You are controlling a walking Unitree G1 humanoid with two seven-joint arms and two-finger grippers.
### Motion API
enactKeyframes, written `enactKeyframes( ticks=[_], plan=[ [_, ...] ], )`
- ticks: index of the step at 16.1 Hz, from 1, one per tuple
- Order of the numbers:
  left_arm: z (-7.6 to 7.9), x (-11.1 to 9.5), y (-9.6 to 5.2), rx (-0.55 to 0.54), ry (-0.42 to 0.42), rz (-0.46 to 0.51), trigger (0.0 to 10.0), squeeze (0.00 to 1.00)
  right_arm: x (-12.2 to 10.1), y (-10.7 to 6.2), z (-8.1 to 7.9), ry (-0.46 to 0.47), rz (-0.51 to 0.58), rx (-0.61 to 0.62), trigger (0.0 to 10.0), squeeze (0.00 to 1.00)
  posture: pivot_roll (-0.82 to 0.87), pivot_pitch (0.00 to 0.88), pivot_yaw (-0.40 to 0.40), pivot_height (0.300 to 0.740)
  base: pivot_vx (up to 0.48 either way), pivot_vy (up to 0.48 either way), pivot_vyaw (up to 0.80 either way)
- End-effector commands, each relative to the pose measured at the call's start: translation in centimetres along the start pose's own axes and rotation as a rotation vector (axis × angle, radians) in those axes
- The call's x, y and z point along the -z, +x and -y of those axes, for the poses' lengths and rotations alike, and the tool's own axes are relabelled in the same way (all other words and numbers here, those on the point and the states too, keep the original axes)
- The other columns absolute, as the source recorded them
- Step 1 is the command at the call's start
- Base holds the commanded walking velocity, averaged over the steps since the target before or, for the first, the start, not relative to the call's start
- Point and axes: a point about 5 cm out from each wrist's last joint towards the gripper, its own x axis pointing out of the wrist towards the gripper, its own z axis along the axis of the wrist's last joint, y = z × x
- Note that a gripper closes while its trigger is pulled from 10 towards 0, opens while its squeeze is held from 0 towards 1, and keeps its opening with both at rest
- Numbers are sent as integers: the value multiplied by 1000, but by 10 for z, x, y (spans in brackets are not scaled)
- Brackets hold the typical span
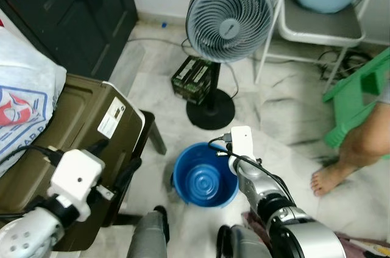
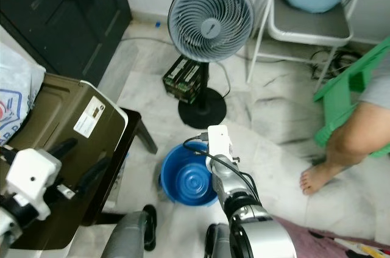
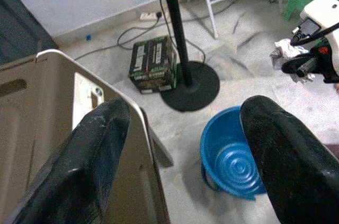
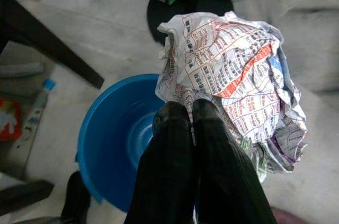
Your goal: Clean up the room
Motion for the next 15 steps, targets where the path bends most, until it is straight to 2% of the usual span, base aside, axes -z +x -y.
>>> enactKeyframes(
  ticks=[1,3,5,10,11,12,15],
  plan=[
    [-3,-2,-5,4,13,-15,10000,0,0,1,-4,19,-5,-16,10000,0,322,315,53,740,0,0,0],
    [-6,-5,-6,-2,19,-23,10000,0,-14,3,-14,28,41,-72,10000,0,327,317,55,740,0,0,0],
    [-5,-5,-6,-2,17,-23,10000,0,-18,3,-21,32,53,-97,10000,0,325,314,51,740,0,0,0],
    [-4,-7,-3,4,13,-21,10000,0,-17,3,-23,17,60,-125,10000,0,327,309,47,740,0,0,0],
    [-5,-6,-3,3,12,-22,10000,0,-18,3,-22,25,64,-129,10000,914,322,309,44,740,0,0,0],
    [-4,-6,-2,3,11,-21,10000,0,-19,3,-21,29,70,-131,10000,1000,322,308,44,740,0,0,0],
    [-4,-6,0,5,7,-16,10000,0,-26,3,-19,12,110,-139,10000,1000,317,304,44,740,0,0,0]
  ],
)
